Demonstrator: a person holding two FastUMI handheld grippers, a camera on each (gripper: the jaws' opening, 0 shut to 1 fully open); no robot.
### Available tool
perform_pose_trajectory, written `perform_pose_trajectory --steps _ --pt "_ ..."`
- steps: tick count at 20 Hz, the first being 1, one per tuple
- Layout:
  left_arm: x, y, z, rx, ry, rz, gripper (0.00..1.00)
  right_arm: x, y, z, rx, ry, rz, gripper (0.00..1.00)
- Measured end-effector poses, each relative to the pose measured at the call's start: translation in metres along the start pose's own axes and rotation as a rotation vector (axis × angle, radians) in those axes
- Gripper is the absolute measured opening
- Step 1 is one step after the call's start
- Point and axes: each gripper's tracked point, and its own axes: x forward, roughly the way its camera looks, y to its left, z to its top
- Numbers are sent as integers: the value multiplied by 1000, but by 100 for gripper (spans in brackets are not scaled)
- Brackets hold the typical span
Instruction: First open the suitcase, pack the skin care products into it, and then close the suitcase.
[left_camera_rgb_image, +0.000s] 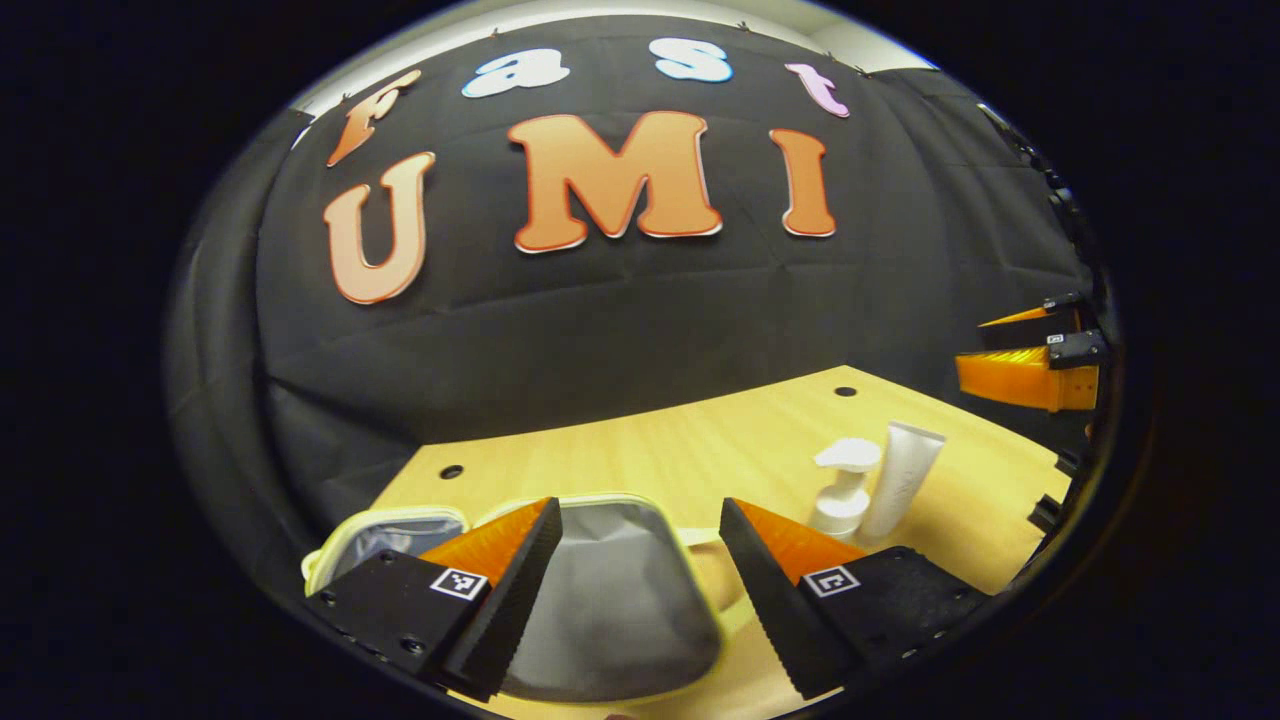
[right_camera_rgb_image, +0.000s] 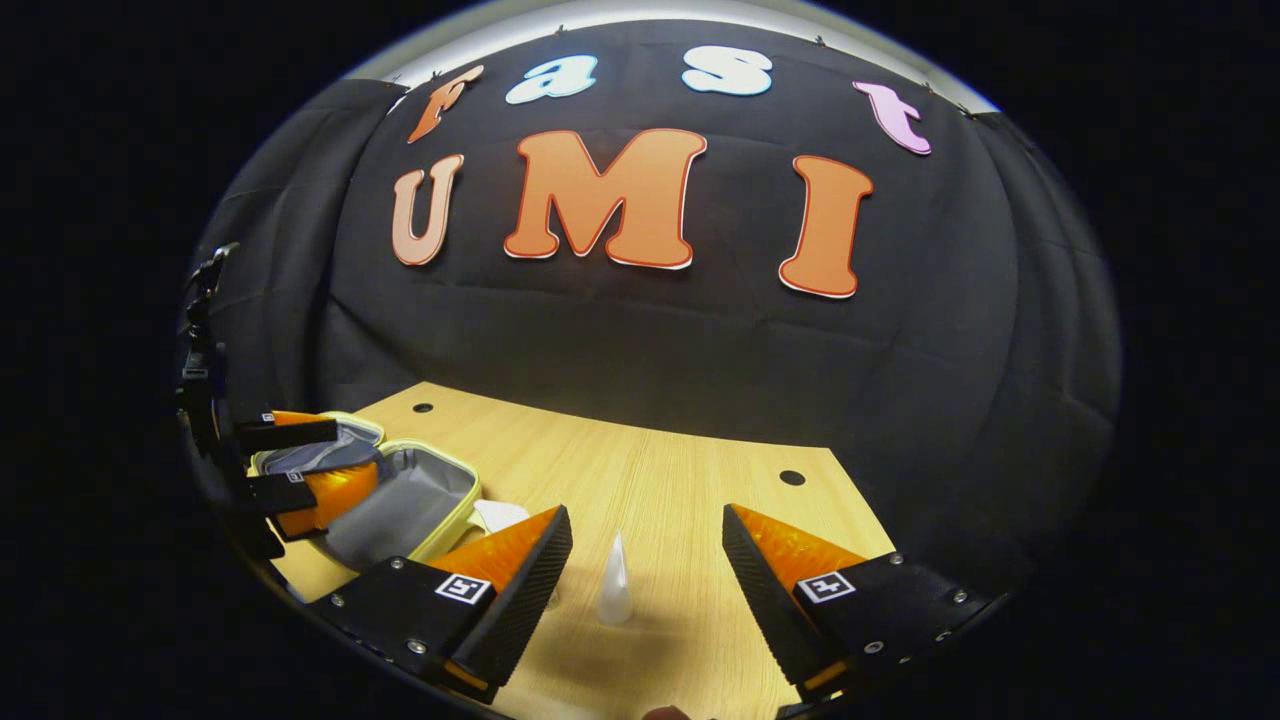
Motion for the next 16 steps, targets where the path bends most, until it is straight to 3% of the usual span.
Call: perform_pose_trajectory --steps 8,13,16 --pt "21 -103 -41 -28 -4 -76 99 12 -5 -47 -44 30 111 96" --pt "48 -135 -74 -61 17 -89 98 20 1 -61 -76 15 163 96" --pt "66 -148 -87 -74 28 -116 90 25 4 -73 -70 22 180 96"
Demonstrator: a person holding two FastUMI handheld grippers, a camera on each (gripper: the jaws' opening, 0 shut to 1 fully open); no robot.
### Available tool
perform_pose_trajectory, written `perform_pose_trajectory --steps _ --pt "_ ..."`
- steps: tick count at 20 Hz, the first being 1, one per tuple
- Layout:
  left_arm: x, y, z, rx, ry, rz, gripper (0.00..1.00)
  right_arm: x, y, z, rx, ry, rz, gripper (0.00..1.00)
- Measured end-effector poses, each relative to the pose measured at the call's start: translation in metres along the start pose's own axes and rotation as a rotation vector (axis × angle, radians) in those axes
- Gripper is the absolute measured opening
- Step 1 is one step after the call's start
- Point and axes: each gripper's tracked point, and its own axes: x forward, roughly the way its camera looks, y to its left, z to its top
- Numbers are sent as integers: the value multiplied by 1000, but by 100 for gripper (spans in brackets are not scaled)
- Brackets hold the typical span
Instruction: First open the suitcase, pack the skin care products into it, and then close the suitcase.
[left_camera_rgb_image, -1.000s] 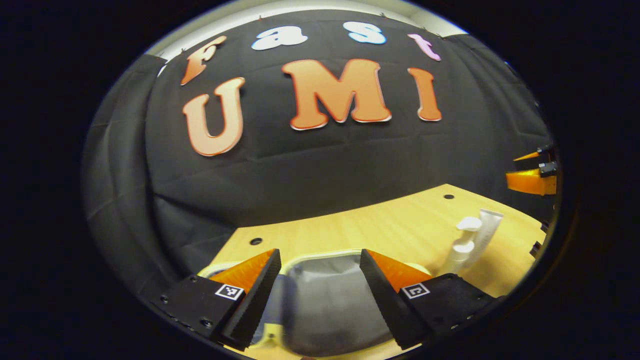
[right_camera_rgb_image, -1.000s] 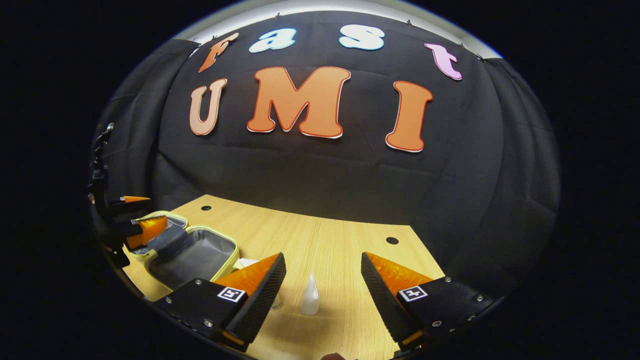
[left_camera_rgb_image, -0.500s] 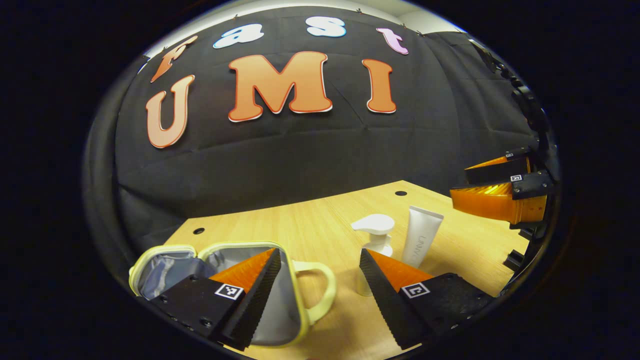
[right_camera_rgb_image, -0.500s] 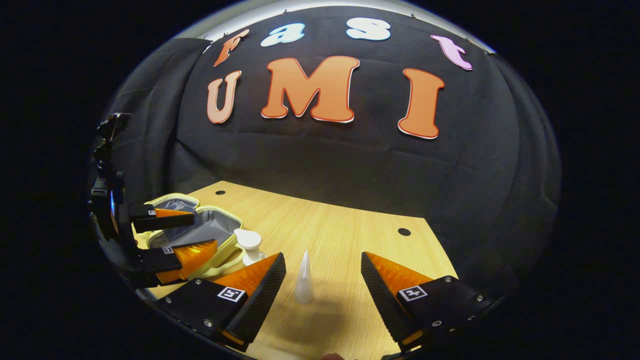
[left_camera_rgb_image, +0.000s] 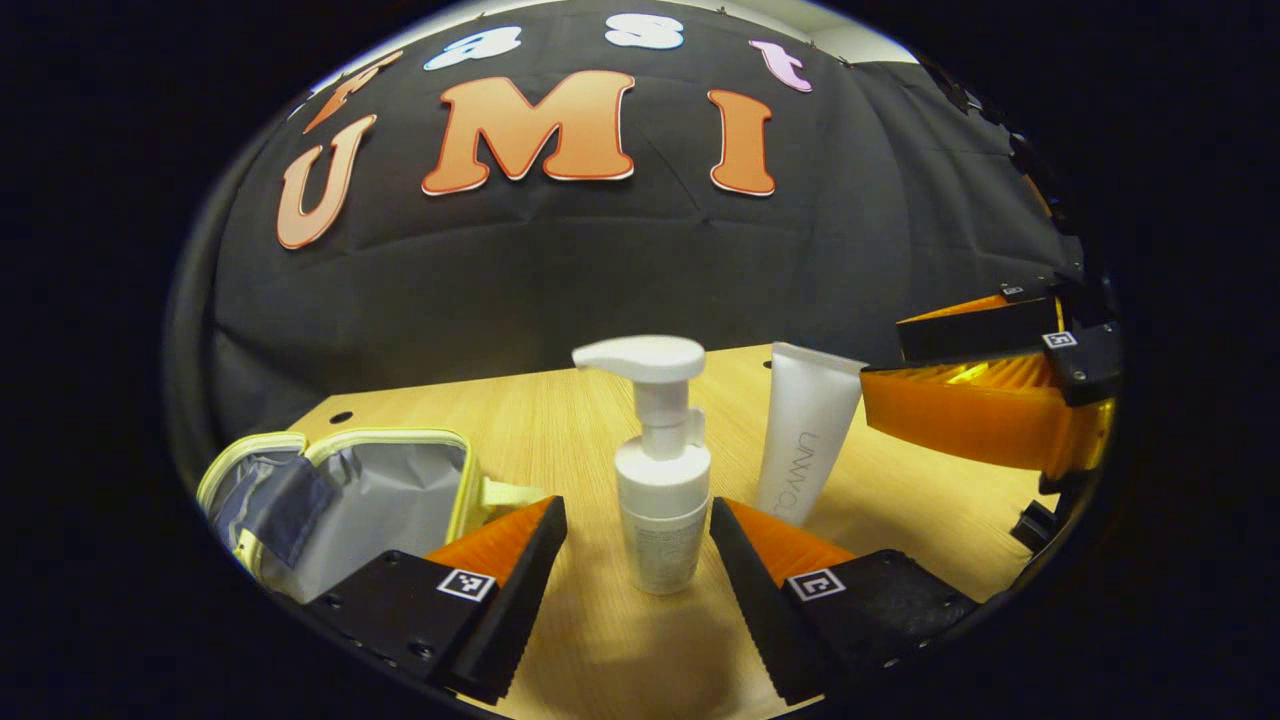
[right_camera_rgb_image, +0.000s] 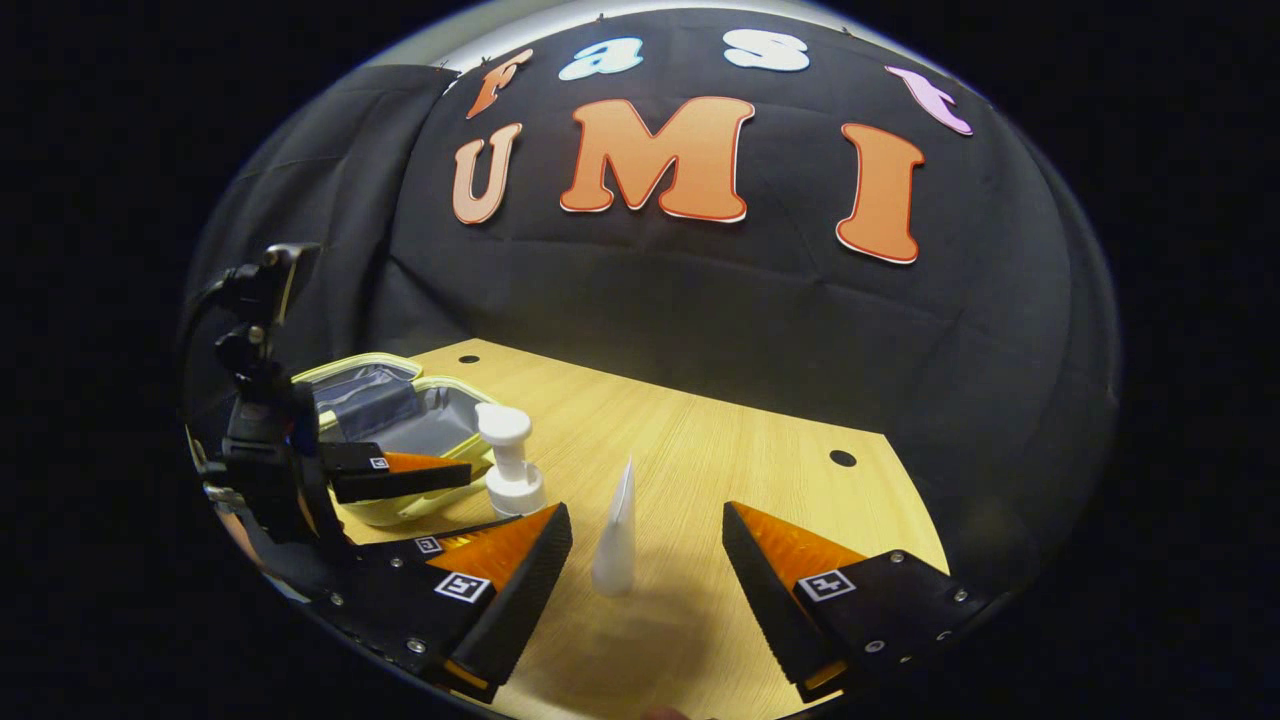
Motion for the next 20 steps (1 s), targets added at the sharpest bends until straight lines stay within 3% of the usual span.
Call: perform_pose_trajectory --steps 1,6,12,20 --pt "6 -2 -6 -2 14 -2 89 2 -2 -4 4 3 -1 96" --pt "29 -9 -21 -13 45 -42 63 13 -1 -29 -3 32 16 96" --pt "26 -3 -16 -13 52 -24 58 38 7 -60 -6 93 58 96" --pt "-16 20 46 -42 -12 37 58 65 28 -79 65 117 137 93"
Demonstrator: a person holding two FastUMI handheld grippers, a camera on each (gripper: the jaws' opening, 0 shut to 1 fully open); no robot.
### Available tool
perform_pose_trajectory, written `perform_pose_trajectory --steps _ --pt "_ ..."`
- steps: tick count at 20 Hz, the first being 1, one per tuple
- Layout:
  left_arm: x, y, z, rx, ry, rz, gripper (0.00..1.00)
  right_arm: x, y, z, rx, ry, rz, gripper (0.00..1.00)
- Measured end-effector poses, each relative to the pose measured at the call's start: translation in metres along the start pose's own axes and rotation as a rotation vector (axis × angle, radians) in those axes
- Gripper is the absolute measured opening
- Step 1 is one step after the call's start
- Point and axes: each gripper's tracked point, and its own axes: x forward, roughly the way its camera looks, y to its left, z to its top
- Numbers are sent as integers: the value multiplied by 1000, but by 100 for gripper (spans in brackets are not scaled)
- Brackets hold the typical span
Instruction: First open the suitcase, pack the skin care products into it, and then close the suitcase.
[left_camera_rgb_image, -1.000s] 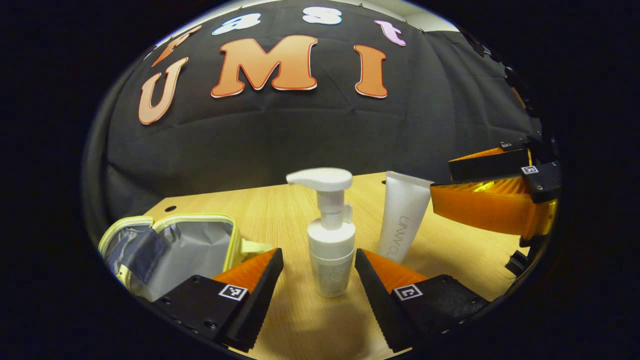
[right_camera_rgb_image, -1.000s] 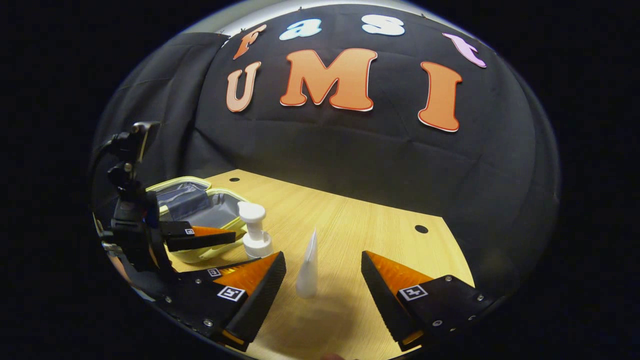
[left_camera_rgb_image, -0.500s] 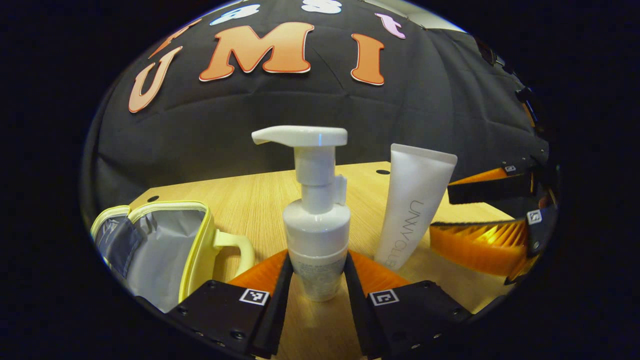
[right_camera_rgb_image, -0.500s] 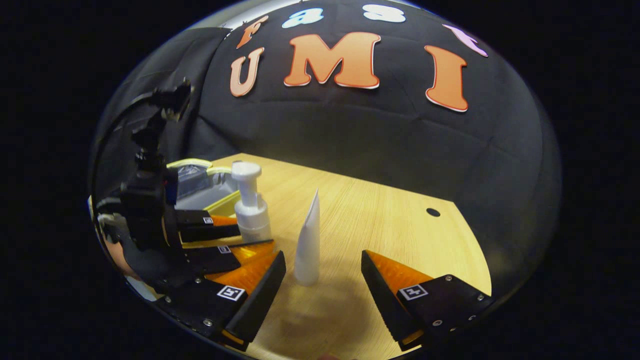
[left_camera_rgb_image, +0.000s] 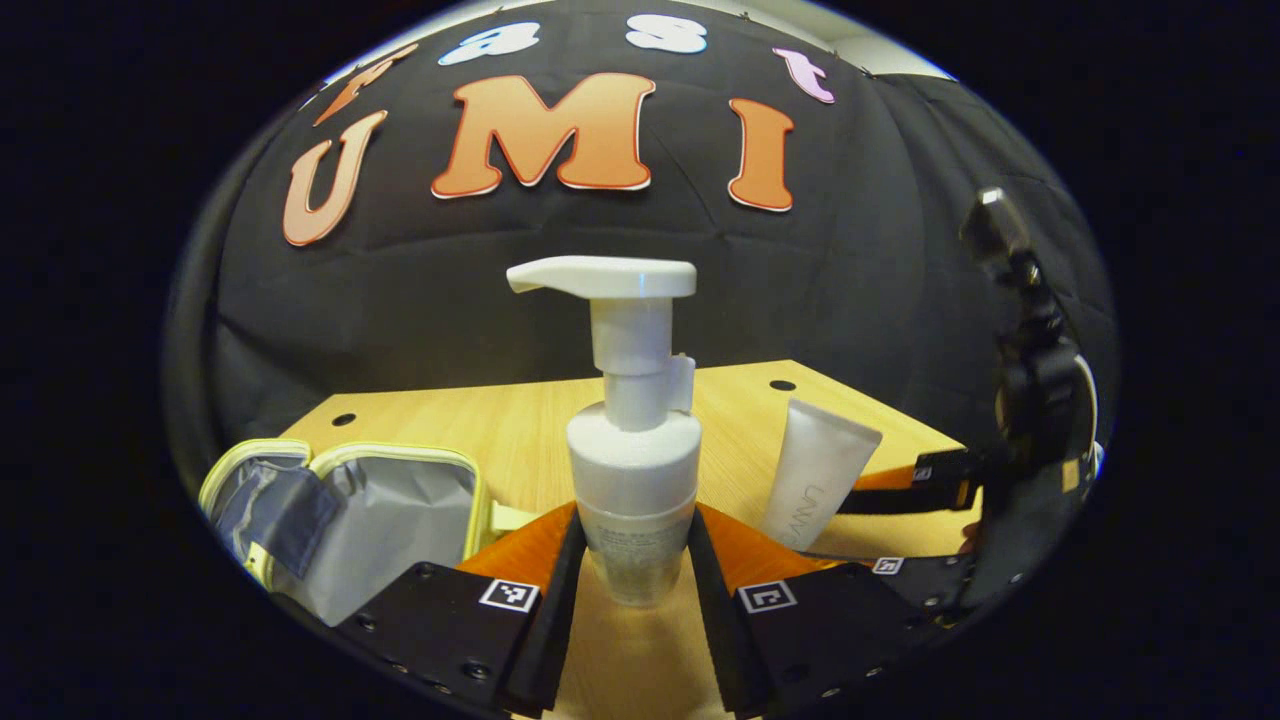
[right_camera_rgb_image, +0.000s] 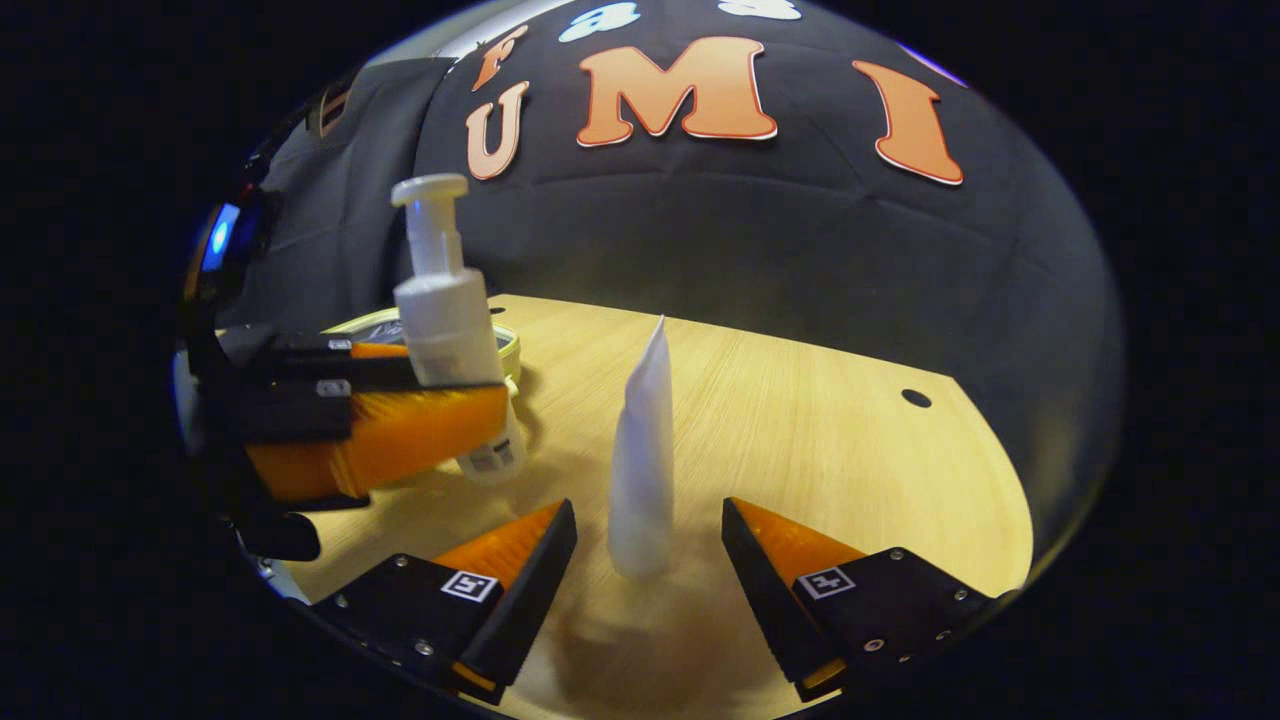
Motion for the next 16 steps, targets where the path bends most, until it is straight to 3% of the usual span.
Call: perform_pose_trajectory --steps 4,5,8,16 --pt "-25 27 16 13 0 56 58 16 5 -9 61 39 10 69" --pt "-32 36 20 21 2 75 58 21 4 -6 83 33 5 52" --pt "-48 65 35 20 -6 124 58 15 10 0 130 65 22 47" --pt "-87 138 75 -8 -13 219 59 -30 37 64 70 36 71 45"
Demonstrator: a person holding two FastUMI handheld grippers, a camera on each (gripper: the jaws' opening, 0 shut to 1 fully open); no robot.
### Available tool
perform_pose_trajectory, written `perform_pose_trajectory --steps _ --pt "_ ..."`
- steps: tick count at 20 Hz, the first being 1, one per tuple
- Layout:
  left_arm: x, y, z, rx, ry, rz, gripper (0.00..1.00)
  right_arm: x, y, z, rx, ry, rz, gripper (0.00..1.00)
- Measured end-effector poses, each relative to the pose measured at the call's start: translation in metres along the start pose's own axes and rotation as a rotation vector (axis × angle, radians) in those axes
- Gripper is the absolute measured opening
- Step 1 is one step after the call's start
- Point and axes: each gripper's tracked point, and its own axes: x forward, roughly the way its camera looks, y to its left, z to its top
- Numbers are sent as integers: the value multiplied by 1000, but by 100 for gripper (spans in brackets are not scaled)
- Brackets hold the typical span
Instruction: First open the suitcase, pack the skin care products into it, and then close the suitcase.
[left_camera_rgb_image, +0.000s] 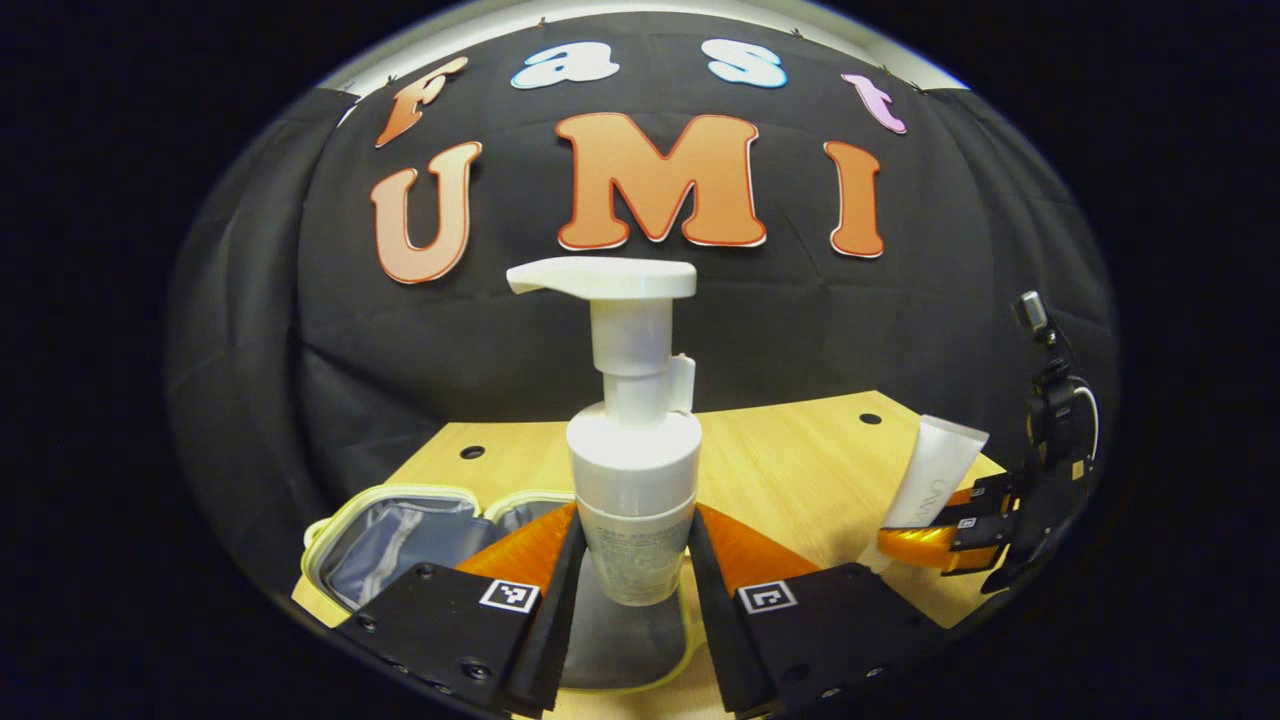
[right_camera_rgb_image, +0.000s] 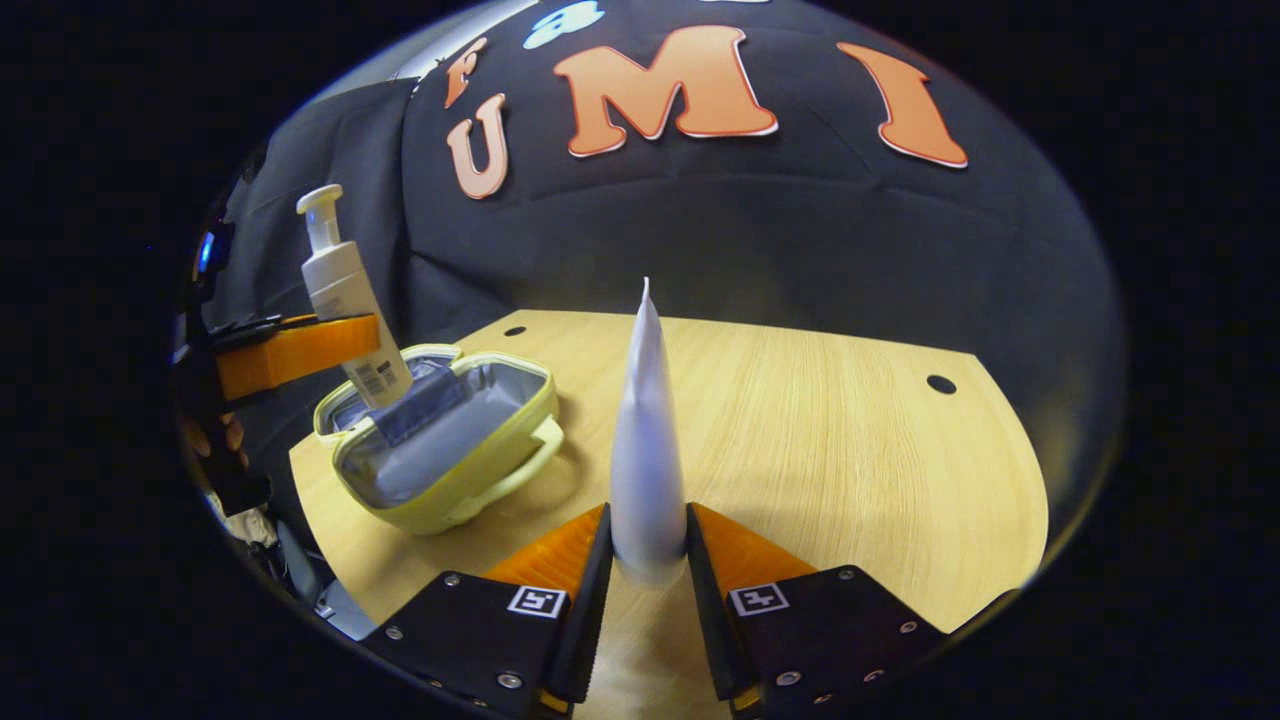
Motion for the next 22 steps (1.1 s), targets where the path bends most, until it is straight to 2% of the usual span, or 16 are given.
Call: perform_pose_trajectory --steps 6,11,22 --pt "-18 56 17 4 23 11 58 -22 33 36 -73 -14 7 46" --pt "-14 79 8 -9 79 -41 57 -26 65 57 -95 -38 13 46" --pt "37 78 -103 -30 379 -226 57 2 116 37 -23 19 -30 46"
